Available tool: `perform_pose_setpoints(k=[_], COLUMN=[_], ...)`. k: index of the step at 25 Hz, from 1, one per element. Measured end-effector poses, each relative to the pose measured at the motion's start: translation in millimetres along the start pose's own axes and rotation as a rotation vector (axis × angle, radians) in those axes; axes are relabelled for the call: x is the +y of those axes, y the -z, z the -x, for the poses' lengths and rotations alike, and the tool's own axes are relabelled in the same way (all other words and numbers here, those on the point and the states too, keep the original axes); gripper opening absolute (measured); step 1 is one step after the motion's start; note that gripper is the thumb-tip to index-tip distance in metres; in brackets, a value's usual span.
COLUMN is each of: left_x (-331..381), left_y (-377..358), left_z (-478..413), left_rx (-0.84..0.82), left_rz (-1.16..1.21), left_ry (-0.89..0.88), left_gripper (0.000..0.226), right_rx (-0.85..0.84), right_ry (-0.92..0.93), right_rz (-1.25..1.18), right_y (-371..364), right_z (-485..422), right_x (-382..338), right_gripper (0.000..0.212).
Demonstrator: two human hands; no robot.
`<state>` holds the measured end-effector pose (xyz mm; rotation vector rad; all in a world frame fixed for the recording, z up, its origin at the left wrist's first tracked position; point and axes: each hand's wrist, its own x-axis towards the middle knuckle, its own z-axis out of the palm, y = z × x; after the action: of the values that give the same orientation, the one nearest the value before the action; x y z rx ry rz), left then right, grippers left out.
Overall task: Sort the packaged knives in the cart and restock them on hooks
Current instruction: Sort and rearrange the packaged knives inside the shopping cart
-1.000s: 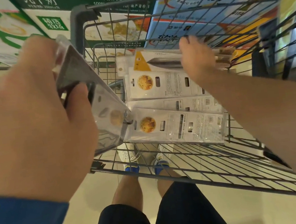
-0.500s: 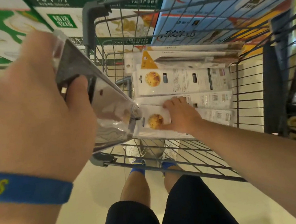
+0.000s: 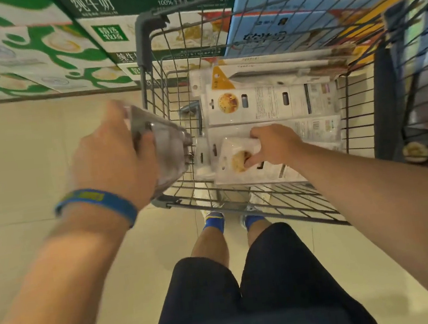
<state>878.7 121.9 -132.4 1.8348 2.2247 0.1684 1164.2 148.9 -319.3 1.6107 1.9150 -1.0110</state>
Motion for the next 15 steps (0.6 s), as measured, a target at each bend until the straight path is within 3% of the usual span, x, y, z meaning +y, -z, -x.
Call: perform_pose_setpoints(k=[3,7,11,15], left_x=[7,-4,7,50], left_y=[6,25,41,44], left_z=[5,-4,1,13], left_rx=[-0.044,-0.156,-0.055,-0.047], left_rz=[0.015,0.057,0.0,-0.058], left_ry=[0.132,0.272,0.04,-0.139], left_gripper=[0.033,0.062,0.078,0.052], right_rx=[0.058,0.344,0.565,0.642], right_ry=[-0.018,-0.016,0.008,0.064], right_rz=[-0.234,-0.471,-0.918,-1.307], right_y=[17,51,83,119], right_z=[31,79,122,158], right_x=[-10,-37,-56,-62], right_gripper=[0.064,0.062,0.053,0.066])
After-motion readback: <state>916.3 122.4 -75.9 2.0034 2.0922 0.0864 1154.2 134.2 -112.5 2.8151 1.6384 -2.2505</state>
